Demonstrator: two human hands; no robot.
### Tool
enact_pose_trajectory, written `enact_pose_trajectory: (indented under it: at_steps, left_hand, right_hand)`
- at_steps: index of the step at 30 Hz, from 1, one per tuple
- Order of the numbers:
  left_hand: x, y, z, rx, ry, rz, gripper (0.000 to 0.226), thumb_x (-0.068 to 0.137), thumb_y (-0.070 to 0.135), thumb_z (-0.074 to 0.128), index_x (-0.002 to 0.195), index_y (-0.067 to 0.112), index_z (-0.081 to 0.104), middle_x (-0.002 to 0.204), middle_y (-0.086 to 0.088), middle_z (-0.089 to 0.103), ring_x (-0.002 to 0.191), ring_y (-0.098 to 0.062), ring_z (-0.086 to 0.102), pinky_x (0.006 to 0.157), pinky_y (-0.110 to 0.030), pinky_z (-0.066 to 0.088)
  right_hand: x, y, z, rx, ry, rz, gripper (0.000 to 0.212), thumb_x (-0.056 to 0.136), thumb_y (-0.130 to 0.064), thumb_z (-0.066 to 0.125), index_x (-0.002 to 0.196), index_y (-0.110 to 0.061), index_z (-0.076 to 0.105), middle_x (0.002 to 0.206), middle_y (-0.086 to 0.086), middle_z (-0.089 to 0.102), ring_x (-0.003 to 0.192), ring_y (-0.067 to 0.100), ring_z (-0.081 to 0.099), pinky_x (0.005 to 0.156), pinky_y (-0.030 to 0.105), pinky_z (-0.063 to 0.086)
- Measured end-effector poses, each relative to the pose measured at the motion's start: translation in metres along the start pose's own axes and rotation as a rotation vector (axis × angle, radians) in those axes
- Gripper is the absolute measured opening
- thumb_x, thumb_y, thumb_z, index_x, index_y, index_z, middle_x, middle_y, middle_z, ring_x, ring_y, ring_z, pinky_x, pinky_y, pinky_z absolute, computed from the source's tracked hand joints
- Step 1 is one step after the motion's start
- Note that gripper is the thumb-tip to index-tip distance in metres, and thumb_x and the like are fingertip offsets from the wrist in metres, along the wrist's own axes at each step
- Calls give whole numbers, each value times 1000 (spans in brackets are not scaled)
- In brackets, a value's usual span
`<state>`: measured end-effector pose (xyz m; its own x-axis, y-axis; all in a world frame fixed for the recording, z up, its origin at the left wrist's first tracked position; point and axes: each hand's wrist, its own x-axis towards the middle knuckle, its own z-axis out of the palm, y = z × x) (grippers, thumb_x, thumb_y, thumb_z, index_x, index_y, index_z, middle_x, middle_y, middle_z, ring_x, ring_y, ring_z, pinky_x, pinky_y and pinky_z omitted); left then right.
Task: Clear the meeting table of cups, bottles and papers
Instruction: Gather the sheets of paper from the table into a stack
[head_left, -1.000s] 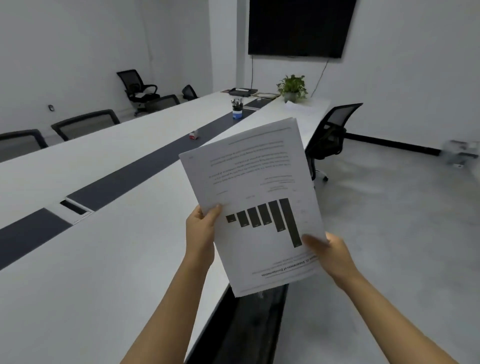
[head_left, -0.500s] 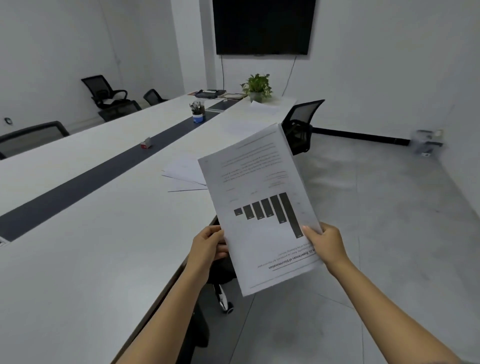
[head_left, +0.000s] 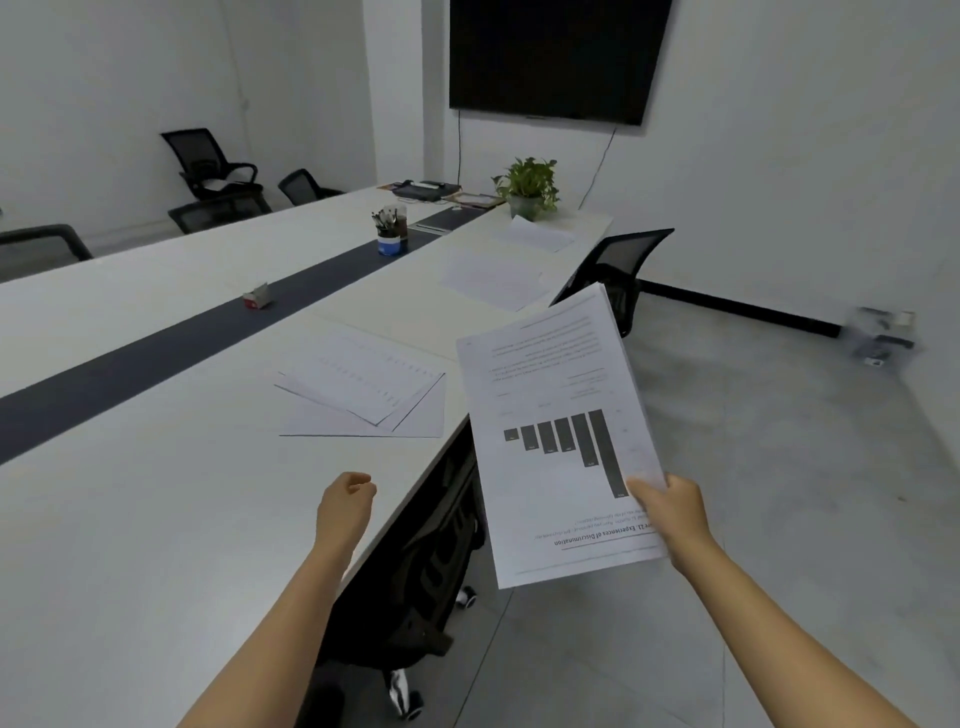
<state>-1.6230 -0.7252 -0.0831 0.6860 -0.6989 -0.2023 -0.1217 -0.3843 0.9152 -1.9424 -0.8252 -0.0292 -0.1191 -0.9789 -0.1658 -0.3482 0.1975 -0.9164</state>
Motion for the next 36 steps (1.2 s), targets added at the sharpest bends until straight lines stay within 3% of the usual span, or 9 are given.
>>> enact_pose_trajectory:
  at_steps: [6,11,15,19,22,24,28,32,36]
  left_hand:
    - [96,-4,33,419,-45,11,46,89,17,46,135,11,43,140,-12,45,129,-32,38,97,-39,37]
    - [142,-3,56,694,-116,-10,56,91,22,44,144,15,28,156,-7,18,142,-28,16,106,-45,32]
    - [168,0,73,817,-165,-5,59,91,23,42,146,17,20,157,-6,8,143,-28,11,106,-44,32]
    - [205,1,93,892,-113,-33,60,94,30,37,147,19,13,158,-5,1,145,-29,3,107,-41,32]
    - [233,4,105,879,-53,-95,66,94,40,36,149,22,2,158,-3,-2,145,-34,-3,113,-44,22]
    - [240,2,115,830,-47,-173,68,94,47,34,149,26,0,158,0,1,144,-37,-5,115,-49,16]
    - [227,-6,136,884,-9,-223,55,89,53,32,137,27,30,150,1,22,140,-36,10,112,-49,19]
    - [207,-6,139,808,135,-244,75,62,61,14,115,26,54,130,3,46,124,-27,33,91,-33,31]
    - [189,-9,132,657,201,-367,74,56,57,12,96,24,65,114,6,54,119,-18,39,94,-24,30]
  right_hand:
    - [85,-34,35,6,-17,15,8,83,-5,59,88,0,63,82,15,63,75,27,59,69,33,47]
    - [134,-43,58,58,-67,72,13,84,-3,58,96,0,61,86,15,64,72,27,61,61,27,48]
    - [177,-51,78,71,-96,76,16,84,-1,58,100,2,61,76,8,63,69,25,59,64,29,48]
    - [237,-71,111,74,-210,34,9,86,1,56,94,-2,59,78,10,61,62,16,56,48,23,48]
    - [289,-82,150,72,-335,1,11,86,2,55,94,-4,59,76,7,61,63,16,57,41,13,48]
    - [317,-88,175,71,-434,10,13,85,3,55,95,-5,61,76,5,64,65,18,60,46,19,52]
    - [358,-96,224,0,-633,48,13,84,1,55,93,-6,62,76,7,66,67,23,63,56,26,51]
    - [380,-101,290,-118,-827,45,17,82,0,54,95,-2,64,81,12,67,76,30,65,67,31,53]
    - [369,-86,338,-316,-965,21,28,78,-5,54,104,0,63,89,14,68,83,32,65,70,32,51]
